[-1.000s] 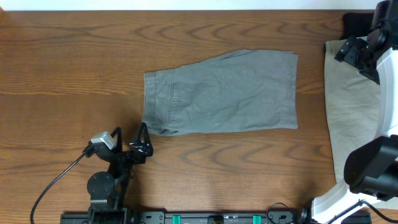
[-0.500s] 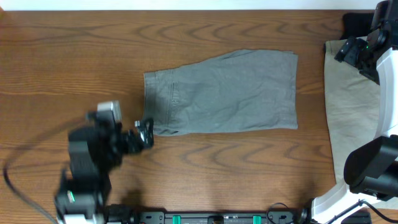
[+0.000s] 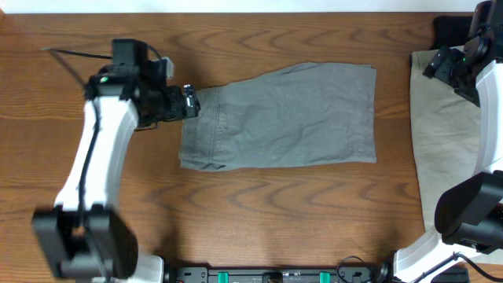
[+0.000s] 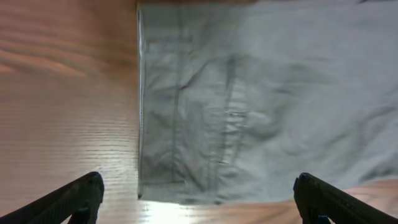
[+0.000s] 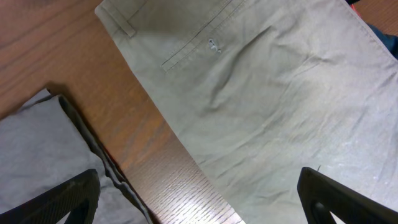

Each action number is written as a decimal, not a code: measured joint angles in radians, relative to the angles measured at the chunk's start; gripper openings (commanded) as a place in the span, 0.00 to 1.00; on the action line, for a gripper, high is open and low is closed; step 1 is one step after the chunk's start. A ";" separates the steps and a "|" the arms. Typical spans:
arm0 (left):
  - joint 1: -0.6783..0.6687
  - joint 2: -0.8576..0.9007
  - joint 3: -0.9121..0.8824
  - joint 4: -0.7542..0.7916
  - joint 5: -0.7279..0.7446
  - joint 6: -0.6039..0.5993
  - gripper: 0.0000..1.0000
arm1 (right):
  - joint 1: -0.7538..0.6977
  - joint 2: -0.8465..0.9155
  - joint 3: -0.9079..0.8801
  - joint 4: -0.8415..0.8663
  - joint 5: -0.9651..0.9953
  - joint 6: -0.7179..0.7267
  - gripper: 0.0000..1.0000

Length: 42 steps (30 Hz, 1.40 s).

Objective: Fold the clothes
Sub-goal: 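Reach the left gripper to the trousers' left end and grasp it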

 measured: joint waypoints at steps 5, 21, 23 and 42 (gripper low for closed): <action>0.000 0.150 0.000 0.001 0.000 0.003 0.98 | 0.000 0.000 0.000 0.000 0.000 0.000 0.99; 0.026 0.330 0.000 0.051 0.001 0.044 0.98 | 0.000 0.000 0.000 0.000 0.000 0.000 0.99; 0.036 0.349 0.000 0.052 0.001 0.049 0.98 | 0.000 0.000 0.000 0.000 0.000 0.000 0.99; 0.036 0.408 -0.005 0.082 0.235 0.090 0.42 | 0.000 0.000 0.000 0.000 0.000 0.000 0.99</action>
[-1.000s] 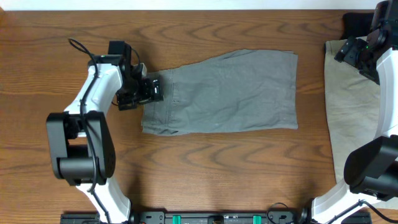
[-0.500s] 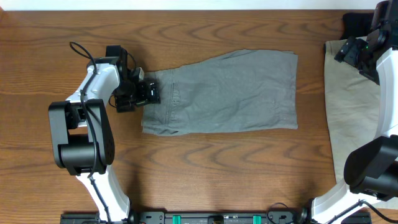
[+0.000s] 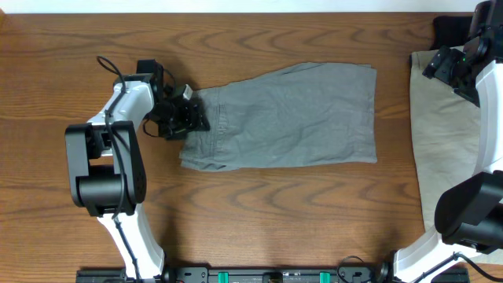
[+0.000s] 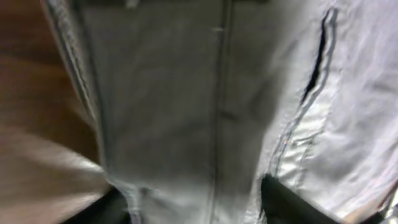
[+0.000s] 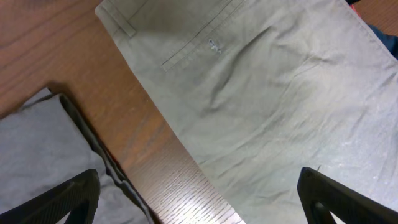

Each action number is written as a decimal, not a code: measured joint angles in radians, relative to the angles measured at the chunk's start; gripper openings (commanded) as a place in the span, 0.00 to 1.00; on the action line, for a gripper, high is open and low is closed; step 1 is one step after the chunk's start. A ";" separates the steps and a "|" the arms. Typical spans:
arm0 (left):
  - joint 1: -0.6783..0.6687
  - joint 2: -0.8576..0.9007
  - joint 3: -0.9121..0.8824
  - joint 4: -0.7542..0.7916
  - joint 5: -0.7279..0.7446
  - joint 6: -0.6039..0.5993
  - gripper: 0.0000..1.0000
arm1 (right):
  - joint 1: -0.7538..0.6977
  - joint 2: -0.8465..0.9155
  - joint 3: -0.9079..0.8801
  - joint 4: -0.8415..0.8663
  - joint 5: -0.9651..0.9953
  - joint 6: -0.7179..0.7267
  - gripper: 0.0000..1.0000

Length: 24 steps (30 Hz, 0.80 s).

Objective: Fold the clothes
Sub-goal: 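Reach the left gripper to the trousers' left end and grasp it, then lift the left end and fold it rightward over the trousers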

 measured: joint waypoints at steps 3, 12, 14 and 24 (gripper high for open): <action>-0.005 0.012 -0.004 0.000 0.017 0.005 0.25 | 0.000 0.000 0.000 0.000 0.000 0.000 0.99; -0.025 0.023 0.018 -0.085 -0.085 -0.022 0.06 | 0.000 0.000 0.000 0.000 0.000 0.000 0.99; -0.027 0.026 0.038 -0.145 -0.159 -0.049 0.06 | 0.000 0.000 0.000 0.000 0.000 0.000 0.99; 0.050 0.053 0.183 -0.425 -0.446 -0.119 0.06 | 0.000 0.000 0.000 0.000 0.000 0.000 0.99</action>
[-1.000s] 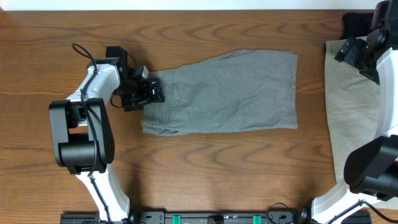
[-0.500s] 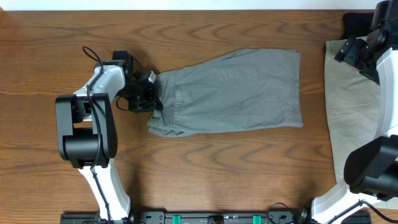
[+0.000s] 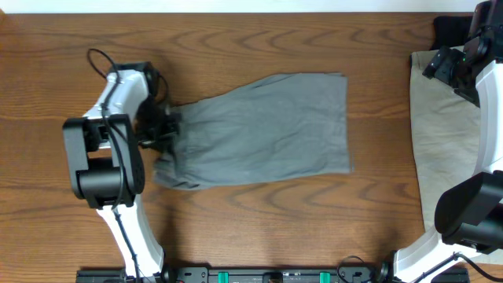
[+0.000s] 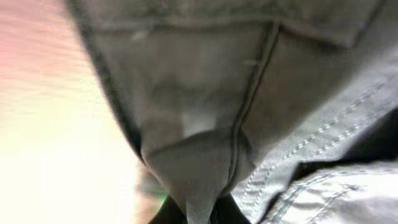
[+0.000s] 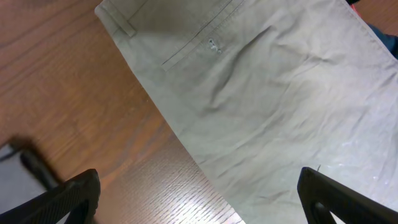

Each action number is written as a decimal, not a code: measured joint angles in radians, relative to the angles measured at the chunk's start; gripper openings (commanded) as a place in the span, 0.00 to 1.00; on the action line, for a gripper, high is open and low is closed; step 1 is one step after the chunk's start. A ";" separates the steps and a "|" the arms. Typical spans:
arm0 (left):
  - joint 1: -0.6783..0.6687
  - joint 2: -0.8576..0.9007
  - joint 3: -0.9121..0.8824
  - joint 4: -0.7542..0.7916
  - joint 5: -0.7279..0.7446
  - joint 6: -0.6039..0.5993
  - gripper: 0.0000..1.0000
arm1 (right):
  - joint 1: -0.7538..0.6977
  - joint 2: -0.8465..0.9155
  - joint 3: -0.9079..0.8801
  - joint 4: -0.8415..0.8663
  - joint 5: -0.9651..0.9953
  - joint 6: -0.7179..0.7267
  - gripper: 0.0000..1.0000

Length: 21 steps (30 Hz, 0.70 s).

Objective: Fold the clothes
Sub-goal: 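Lift the left end and fold it rightward over the trousers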

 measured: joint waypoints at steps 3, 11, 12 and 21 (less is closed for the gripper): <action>0.020 -0.028 0.059 -0.049 -0.041 -0.006 0.06 | 0.000 0.000 0.000 0.000 0.000 0.000 0.99; -0.034 -0.285 0.159 -0.161 -0.074 -0.008 0.06 | 0.000 0.000 0.000 0.000 0.000 0.000 0.99; -0.048 -0.316 0.172 -0.182 -0.077 -0.004 0.06 | 0.000 0.000 0.000 0.000 0.000 0.000 0.99; -0.201 -0.476 0.283 -0.247 -0.082 0.003 0.06 | 0.000 0.000 0.000 0.000 0.000 0.000 0.99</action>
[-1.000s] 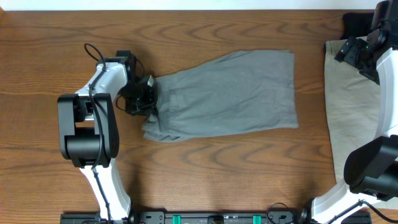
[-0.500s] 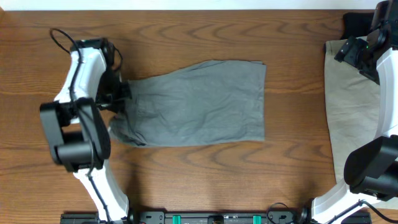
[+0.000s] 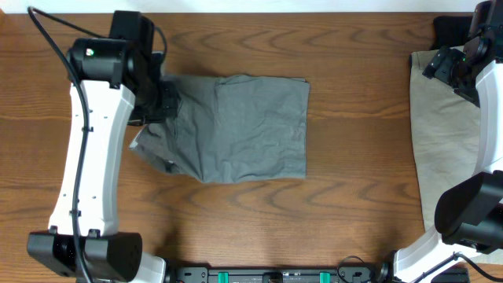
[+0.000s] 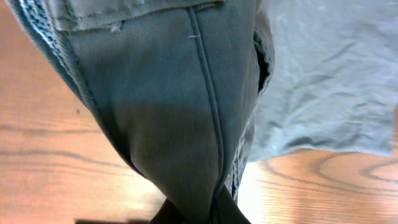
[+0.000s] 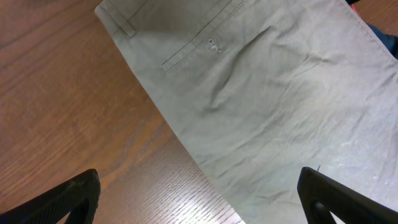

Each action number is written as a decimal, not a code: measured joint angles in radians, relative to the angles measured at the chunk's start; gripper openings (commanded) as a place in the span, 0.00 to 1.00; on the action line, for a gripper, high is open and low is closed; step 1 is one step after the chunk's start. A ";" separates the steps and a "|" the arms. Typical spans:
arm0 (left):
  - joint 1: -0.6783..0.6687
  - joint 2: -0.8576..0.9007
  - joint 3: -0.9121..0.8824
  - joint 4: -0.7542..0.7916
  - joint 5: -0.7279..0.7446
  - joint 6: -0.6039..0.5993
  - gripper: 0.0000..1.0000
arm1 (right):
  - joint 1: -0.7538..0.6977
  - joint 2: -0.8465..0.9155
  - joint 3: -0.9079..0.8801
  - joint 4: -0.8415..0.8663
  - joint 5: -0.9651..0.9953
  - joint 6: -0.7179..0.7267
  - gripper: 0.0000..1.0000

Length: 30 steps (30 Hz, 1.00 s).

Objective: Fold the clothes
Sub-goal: 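Lift the left end and fold it rightward over the trousers, then lay the folded end down and press it flat with the left gripper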

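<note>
Grey shorts (image 3: 236,130) lie left of the table's middle, their waist end bunched and raised at the left. My left gripper (image 3: 163,102) is shut on that waist end. In the left wrist view the grey cloth (image 4: 168,106) hangs from the pinch of the left gripper (image 4: 200,214), the rest spread on the wood beyond. My right gripper (image 3: 437,67) hovers at the far right, open; its fingers (image 5: 78,194) stand wide apart over the edge of a khaki garment (image 5: 267,106).
The khaki garment (image 3: 440,141) lies flat along the right edge of the wooden table (image 3: 236,228). A dark item (image 3: 449,28) sits at the back right corner. Bare wood surrounds the shorts in front and behind.
My left gripper has moved up and toward the back with the waist end in it. The shorts have shifted left and look narrower. The right arm has not moved.
My left gripper stood open just left of the flat shorts' waistband. Then it was down on the waistband. Then it was shut on the waist and the shorts had slid left. Now the waist end is raised and the shorts lie further left.
</note>
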 measured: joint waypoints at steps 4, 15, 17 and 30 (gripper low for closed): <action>-0.051 0.017 0.001 0.001 0.002 -0.008 0.06 | 0.000 0.000 0.000 0.000 0.000 0.000 0.99; -0.219 0.126 0.001 0.168 0.007 -0.116 0.06 | 0.000 0.000 0.000 0.000 0.000 0.000 0.99; -0.262 0.136 0.001 0.196 0.010 -0.135 0.06 | 0.000 0.000 0.000 0.000 0.000 0.000 0.99; -0.474 0.268 0.001 0.258 0.016 -0.181 0.06 | 0.000 0.000 0.000 0.000 0.000 0.000 0.99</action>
